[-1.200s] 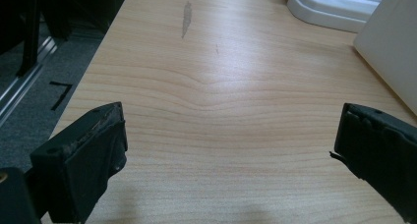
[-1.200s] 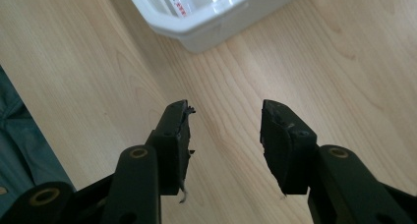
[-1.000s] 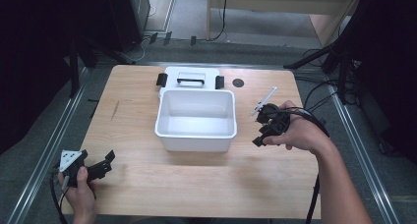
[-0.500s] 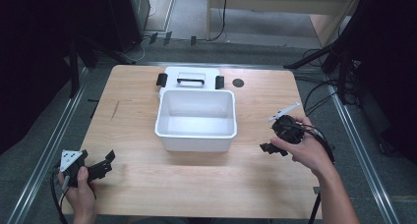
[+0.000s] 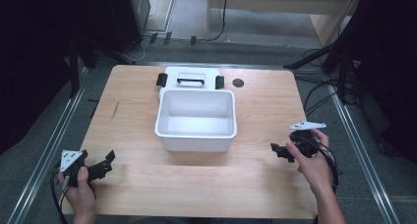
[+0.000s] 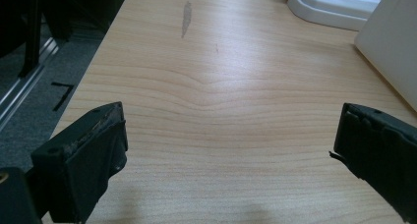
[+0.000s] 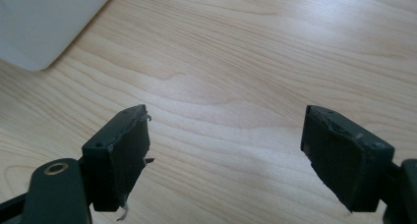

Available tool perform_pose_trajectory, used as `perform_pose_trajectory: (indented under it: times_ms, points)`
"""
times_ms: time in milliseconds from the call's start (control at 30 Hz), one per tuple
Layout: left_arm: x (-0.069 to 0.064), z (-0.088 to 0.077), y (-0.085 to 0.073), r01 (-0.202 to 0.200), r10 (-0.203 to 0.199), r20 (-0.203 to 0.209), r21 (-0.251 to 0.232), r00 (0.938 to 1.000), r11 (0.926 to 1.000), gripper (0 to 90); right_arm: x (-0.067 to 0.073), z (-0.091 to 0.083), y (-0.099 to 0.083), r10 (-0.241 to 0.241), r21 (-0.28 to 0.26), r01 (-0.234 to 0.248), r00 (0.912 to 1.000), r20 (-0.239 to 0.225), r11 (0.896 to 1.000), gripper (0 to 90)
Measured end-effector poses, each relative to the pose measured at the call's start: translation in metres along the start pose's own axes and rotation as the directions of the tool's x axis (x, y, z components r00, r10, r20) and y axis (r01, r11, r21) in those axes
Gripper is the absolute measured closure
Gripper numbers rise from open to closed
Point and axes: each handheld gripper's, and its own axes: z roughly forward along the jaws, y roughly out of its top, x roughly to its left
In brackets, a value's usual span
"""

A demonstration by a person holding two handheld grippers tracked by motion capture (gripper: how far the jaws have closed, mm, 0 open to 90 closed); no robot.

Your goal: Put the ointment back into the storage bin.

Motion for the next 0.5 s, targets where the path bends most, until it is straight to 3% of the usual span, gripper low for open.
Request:
perform_pose_trajectory:
  times_ms: [233, 433, 500]
  points:
    - [-0.001, 0.000, 0.000, -0.003, 0.003, -0.007, 0.003, 1.0000, 1.0000, 1.8, -0.012, -0.001, -0.030, 0.050, -0.058, -0.048, 0.9985, 0.022, 0.997, 20.6]
    - [-0.001, 0.000, 0.000, -0.006, 0.006, -0.007, 0.001, 1.0000, 1.0000, 1.8, -0.023, -0.007, -0.056, 0.100, -0.137, -0.096, 0.9946, 0.026, 0.986, 21.5]
    - [-0.001, 0.000, 0.000, -0.005, 0.005, -0.010, 0.000, 0.9999, 1.0000, 1.8, -0.025, -0.008, -0.064, 0.110, -0.139, -0.105, 0.9936, 0.028, 0.985, 21.4]
